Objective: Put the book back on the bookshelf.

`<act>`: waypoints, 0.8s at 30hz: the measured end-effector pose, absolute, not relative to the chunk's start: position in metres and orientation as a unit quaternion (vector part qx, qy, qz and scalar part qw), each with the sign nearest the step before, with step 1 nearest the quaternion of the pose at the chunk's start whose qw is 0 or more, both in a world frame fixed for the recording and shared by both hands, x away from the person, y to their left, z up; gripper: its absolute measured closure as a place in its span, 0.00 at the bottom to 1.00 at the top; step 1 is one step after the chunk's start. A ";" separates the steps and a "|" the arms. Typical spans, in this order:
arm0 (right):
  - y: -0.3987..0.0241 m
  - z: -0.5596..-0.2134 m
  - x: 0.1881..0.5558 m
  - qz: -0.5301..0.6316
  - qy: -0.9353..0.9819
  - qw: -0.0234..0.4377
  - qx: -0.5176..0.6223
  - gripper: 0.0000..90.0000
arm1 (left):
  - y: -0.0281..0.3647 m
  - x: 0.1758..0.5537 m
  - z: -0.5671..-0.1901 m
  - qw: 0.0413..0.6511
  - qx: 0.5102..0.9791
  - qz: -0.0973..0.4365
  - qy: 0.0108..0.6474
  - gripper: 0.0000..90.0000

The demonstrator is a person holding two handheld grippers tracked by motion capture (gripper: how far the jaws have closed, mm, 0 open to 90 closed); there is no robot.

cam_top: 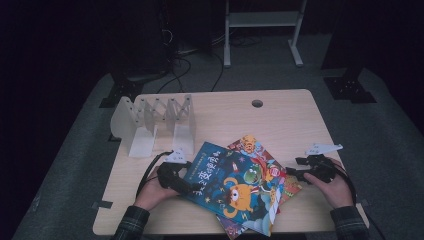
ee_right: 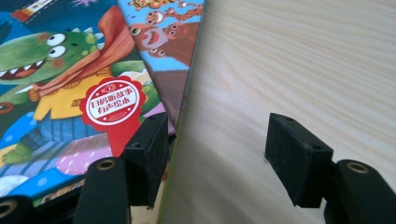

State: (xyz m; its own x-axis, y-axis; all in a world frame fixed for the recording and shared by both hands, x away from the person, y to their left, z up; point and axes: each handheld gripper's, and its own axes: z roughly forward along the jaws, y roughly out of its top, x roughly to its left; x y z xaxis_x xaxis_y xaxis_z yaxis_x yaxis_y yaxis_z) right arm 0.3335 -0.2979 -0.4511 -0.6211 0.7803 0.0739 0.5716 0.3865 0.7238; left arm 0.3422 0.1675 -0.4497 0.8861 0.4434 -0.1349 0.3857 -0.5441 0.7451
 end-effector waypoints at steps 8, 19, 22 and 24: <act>-0.294 -0.452 0.351 0.372 0.817 0.138 0.418 0.43 | 0.168 0.341 -0.449 0.416 0.878 0.036 0.236 0.02; -0.291 -0.451 0.362 0.387 0.808 0.137 0.423 0.43 | 0.170 0.339 -0.449 0.414 0.878 0.035 0.237 0.02; -0.291 -0.447 0.359 0.399 0.803 0.133 0.423 0.43 | 0.171 0.339 -0.449 0.414 0.877 0.037 0.240 0.02; -0.287 -0.444 0.352 0.411 0.801 0.121 0.418 0.42 | 0.172 0.339 -0.448 0.416 0.876 0.039 0.242 0.02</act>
State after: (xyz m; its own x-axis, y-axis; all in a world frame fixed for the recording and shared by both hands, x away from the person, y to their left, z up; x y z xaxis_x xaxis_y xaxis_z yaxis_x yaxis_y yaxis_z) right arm 0.3522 -0.2870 -0.4444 -0.6208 0.7697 0.1490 0.5705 0.3132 0.7592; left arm 0.3390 0.1720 -0.4479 0.8802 0.4556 -0.1327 0.3909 -0.5375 0.7472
